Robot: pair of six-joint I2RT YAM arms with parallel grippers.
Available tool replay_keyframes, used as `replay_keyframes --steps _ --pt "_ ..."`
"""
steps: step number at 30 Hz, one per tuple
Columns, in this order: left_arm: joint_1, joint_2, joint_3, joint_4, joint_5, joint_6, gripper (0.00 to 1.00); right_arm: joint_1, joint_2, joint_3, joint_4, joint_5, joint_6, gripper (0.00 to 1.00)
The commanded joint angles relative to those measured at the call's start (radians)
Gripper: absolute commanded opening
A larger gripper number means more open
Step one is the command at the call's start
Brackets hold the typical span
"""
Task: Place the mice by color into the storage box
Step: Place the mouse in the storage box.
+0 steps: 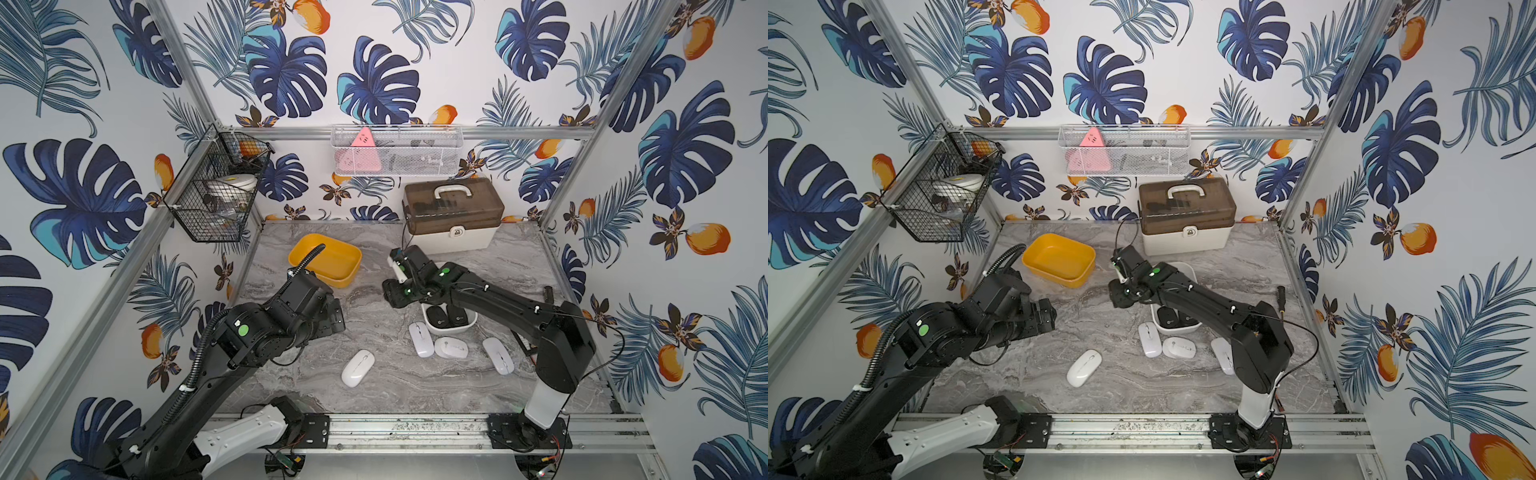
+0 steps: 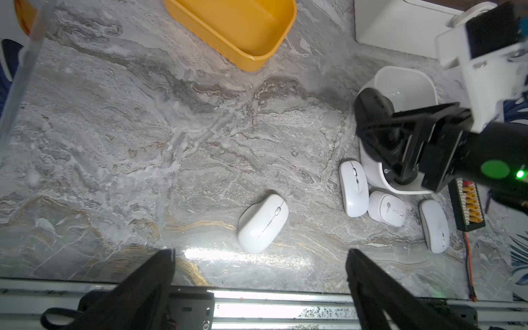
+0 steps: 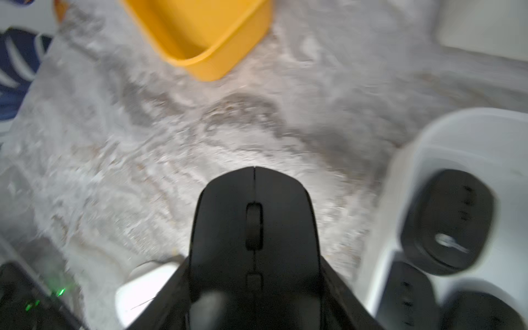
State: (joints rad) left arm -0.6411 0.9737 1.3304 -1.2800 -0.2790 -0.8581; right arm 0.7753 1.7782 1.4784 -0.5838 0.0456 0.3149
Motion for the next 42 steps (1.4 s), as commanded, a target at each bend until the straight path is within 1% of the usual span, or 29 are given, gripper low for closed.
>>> replay_keyframes --steps 1,6,12,17,21,25,26,31,34,36,42 --pt "0.001 0.016 -0.011 0.079 0.068 0.030 0.99 -0.089 -0.006 0.000 -0.112 0.082 0.076 0.49" --pt "0.001 0.044 -0.008 0.096 0.115 0.040 0.99 -0.257 0.072 0.061 -0.218 0.151 0.074 0.48" --pt "0.001 0.049 -0.021 0.096 0.132 0.039 0.99 -0.325 0.151 0.088 -0.236 0.235 0.043 0.48" --pt "0.001 0.051 -0.038 0.104 0.141 0.034 0.99 -0.337 0.195 0.089 -0.207 0.232 0.044 0.48" --pt "0.001 0.059 -0.039 0.107 0.138 0.034 0.99 -0.338 0.228 0.099 -0.203 0.257 0.049 0.48" --pt "0.001 0.063 -0.043 0.114 0.141 0.034 0.99 -0.331 0.244 0.104 -0.199 0.272 0.041 0.48" --pt "0.001 0.065 -0.042 0.114 0.139 0.032 0.99 -0.330 0.276 0.108 -0.203 0.279 0.041 0.48" --pt "0.000 0.066 -0.049 0.117 0.137 0.033 0.99 -0.320 0.306 0.108 -0.198 0.283 0.038 0.49" --pt "0.001 0.066 -0.051 0.116 0.136 0.035 0.99 -0.306 0.324 0.112 -0.200 0.284 0.038 0.52" --pt "0.001 0.068 -0.047 0.113 0.134 0.036 0.99 -0.303 0.329 0.115 -0.205 0.279 0.051 0.56" --pt "0.001 0.072 -0.034 0.109 0.127 0.045 0.99 -0.303 0.292 0.093 -0.193 0.271 0.074 0.72"
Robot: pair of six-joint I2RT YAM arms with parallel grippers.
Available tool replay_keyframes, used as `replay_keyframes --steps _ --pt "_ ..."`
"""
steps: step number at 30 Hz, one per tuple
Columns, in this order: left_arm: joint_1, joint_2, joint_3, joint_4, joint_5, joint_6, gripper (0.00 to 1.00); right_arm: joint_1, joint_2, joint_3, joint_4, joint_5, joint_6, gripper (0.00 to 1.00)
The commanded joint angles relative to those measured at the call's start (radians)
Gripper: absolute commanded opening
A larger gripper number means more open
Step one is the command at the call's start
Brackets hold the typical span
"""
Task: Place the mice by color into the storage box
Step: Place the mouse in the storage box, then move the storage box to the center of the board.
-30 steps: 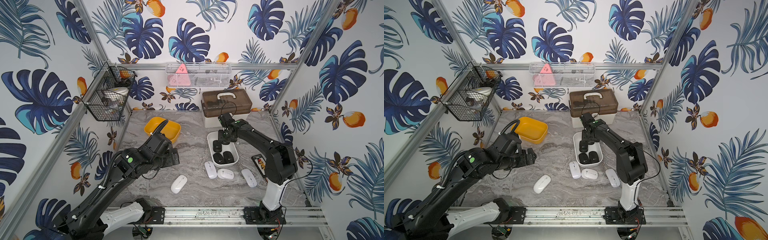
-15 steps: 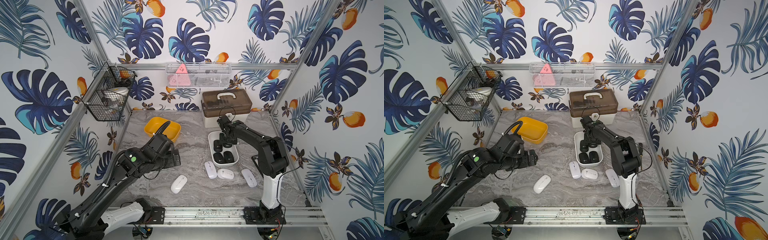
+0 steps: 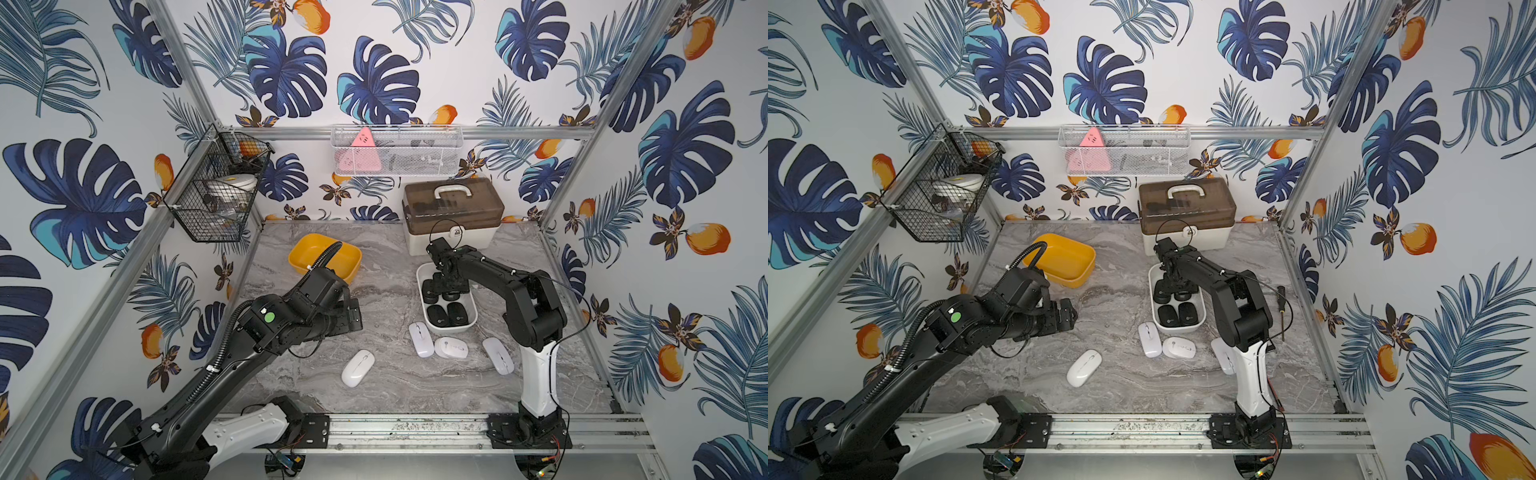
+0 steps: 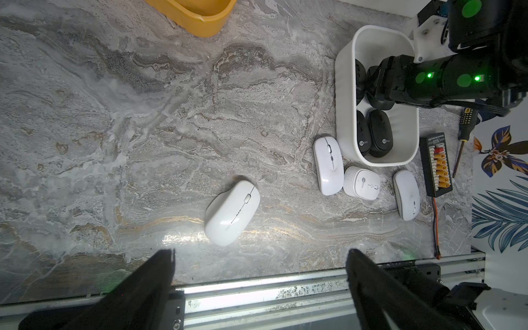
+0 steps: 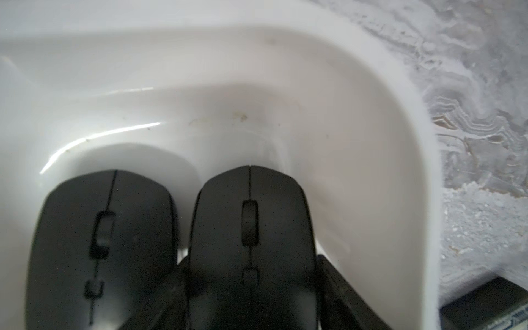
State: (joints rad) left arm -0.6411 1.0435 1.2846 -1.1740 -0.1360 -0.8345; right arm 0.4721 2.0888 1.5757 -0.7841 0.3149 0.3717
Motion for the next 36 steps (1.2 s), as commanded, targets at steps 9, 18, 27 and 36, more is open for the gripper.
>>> replay_keyframes --steps 9,18,27,36 --pt "0.000 0.016 0.004 0.025 -0.011 0.012 0.99 0.001 -0.137 -0.046 0.014 -0.062 0.042 0.77" --pt "0.267 0.293 0.118 0.063 0.044 0.106 0.98 0.000 -0.512 -0.318 0.184 -0.350 -0.083 0.91" --pt "0.455 0.751 0.334 0.235 0.009 0.162 0.50 0.010 -0.804 -0.555 0.219 -0.661 -0.074 1.00" --pt "0.489 1.157 0.699 0.207 -0.001 0.190 0.51 0.084 -0.916 -0.554 0.159 -0.700 -0.052 1.00"
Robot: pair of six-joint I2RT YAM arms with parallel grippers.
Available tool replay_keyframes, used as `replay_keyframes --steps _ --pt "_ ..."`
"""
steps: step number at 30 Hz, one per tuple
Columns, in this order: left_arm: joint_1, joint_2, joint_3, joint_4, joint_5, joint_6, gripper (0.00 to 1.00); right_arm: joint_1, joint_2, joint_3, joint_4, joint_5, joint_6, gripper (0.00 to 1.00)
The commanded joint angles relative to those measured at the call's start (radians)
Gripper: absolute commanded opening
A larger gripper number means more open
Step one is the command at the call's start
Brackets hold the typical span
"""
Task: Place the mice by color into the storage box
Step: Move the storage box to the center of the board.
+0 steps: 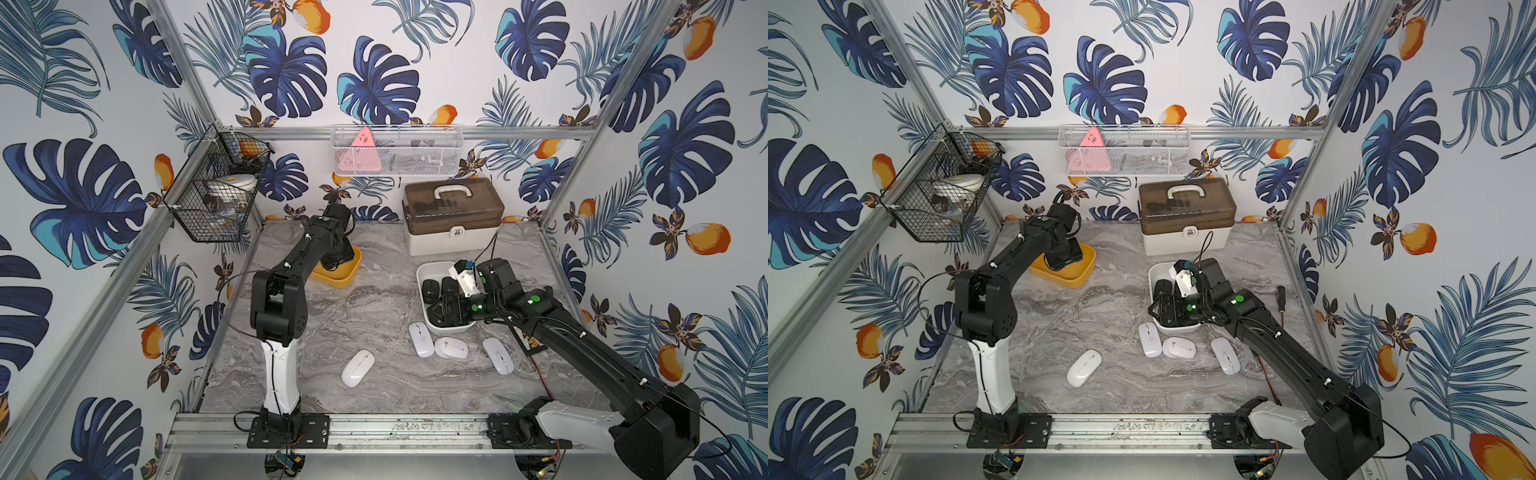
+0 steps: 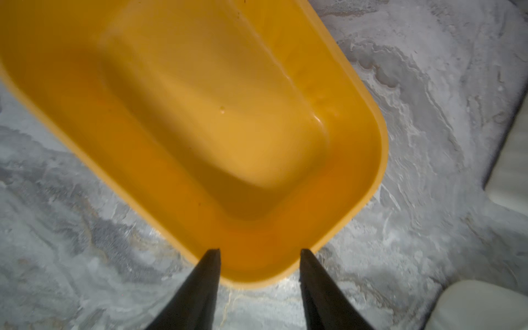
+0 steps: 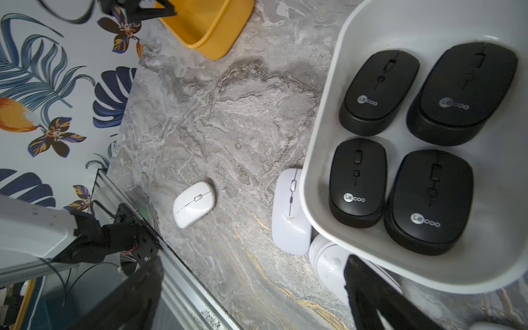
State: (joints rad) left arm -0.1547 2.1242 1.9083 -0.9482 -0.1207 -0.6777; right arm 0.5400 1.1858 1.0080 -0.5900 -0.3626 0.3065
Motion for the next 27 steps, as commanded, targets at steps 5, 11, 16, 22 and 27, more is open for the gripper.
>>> replay_keyframes --steps 5,11,16,22,27 --pt "-0.001 0.208 0.153 -0.019 -0.018 0.029 0.48 0.021 -0.062 0.012 -0.099 -0.012 0.011 1.00" --pt "-0.075 0.235 0.130 0.002 0.014 0.063 0.42 0.021 -0.085 0.016 -0.144 0.002 -0.006 1.00" --pt "-0.146 0.130 -0.052 0.048 0.018 0.087 0.41 0.021 -0.070 0.031 -0.140 0.002 -0.012 1.00" --pt "-0.272 -0.019 -0.302 0.062 0.008 0.125 0.41 0.021 -0.040 0.058 -0.134 -0.013 -0.017 1.00" --pt "-0.352 -0.171 -0.535 0.077 0.022 0.094 0.41 0.021 -0.040 0.056 -0.125 -0.023 -0.009 1.00"
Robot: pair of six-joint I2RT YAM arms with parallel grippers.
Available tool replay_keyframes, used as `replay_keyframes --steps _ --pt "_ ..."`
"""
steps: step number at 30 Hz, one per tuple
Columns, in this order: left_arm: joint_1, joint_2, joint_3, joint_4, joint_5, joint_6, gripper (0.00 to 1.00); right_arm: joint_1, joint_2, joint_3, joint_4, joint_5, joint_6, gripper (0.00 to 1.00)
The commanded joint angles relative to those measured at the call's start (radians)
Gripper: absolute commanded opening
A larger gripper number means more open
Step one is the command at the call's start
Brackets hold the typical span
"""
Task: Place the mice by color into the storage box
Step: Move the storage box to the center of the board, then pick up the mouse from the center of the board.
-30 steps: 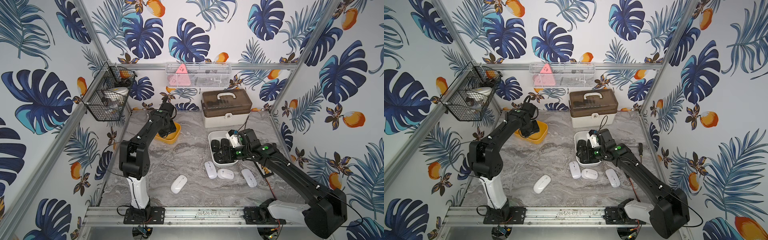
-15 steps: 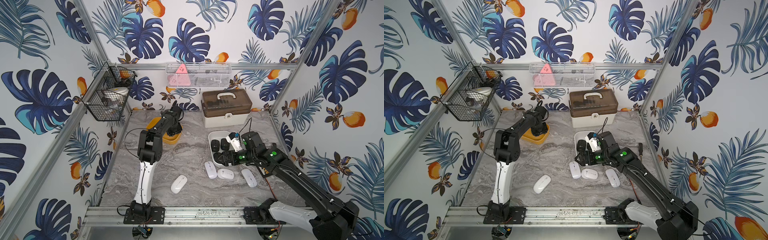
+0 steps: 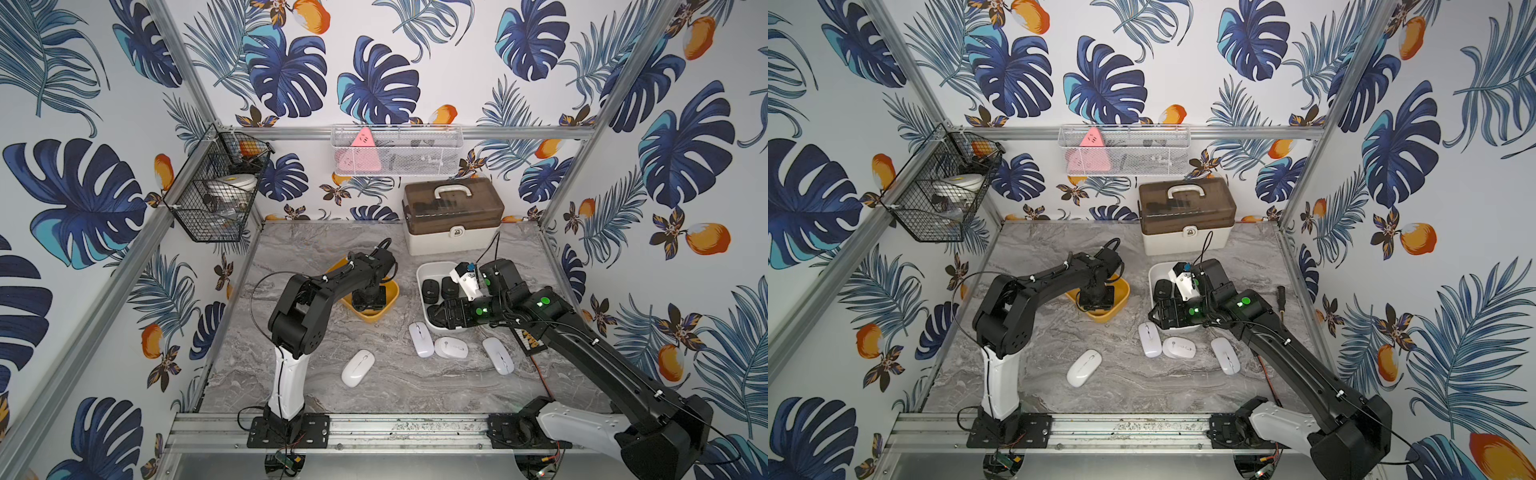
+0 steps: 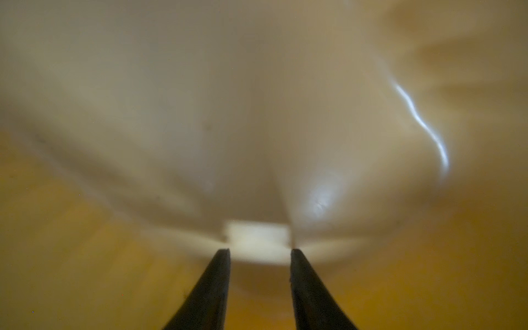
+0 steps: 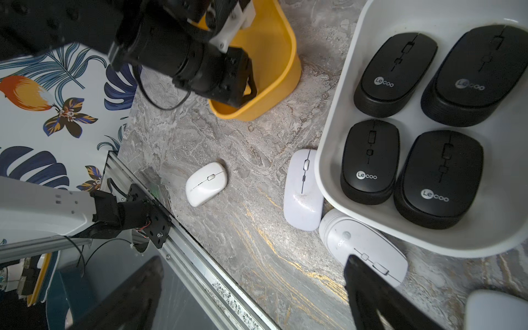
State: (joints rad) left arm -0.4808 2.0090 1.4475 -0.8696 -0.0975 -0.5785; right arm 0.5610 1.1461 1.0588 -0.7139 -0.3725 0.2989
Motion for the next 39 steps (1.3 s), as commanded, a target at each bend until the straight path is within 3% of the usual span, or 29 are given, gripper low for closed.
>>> replay_keyframes --steps 1,6,12,17,22,28,30,39 --pt "-0.042 -0.083 -0.113 -0.003 0.001 -0.010 0.41 0.000 0.000 0.001 0.000 -0.019 0.001 1.00" --pt "-0.105 -0.221 -0.242 -0.020 -0.030 -0.040 0.43 0.000 -0.007 -0.027 0.027 -0.034 0.025 1.00" --pt "-0.121 -0.410 -0.268 -0.101 -0.051 -0.091 0.49 0.002 0.011 -0.042 0.037 -0.034 0.045 1.00" --pt "-0.134 -0.613 -0.276 -0.216 -0.020 -0.156 0.81 0.002 0.024 -0.057 0.044 -0.035 0.078 1.00" --pt "-0.236 -0.765 -0.334 -0.390 -0.044 -0.187 0.90 0.002 0.017 -0.069 0.054 -0.039 0.083 1.00" --pt "-0.536 -0.675 -0.333 -0.507 -0.131 -0.306 0.94 0.002 0.036 -0.058 0.062 -0.055 0.074 1.00" --pt "-0.591 -0.605 -0.323 -0.516 -0.161 -0.337 0.95 0.002 0.042 -0.051 0.064 -0.060 0.074 1.00" --pt "-0.623 -0.394 -0.361 -0.363 -0.173 -0.347 0.98 0.002 0.039 -0.043 0.032 -0.066 0.027 1.00"
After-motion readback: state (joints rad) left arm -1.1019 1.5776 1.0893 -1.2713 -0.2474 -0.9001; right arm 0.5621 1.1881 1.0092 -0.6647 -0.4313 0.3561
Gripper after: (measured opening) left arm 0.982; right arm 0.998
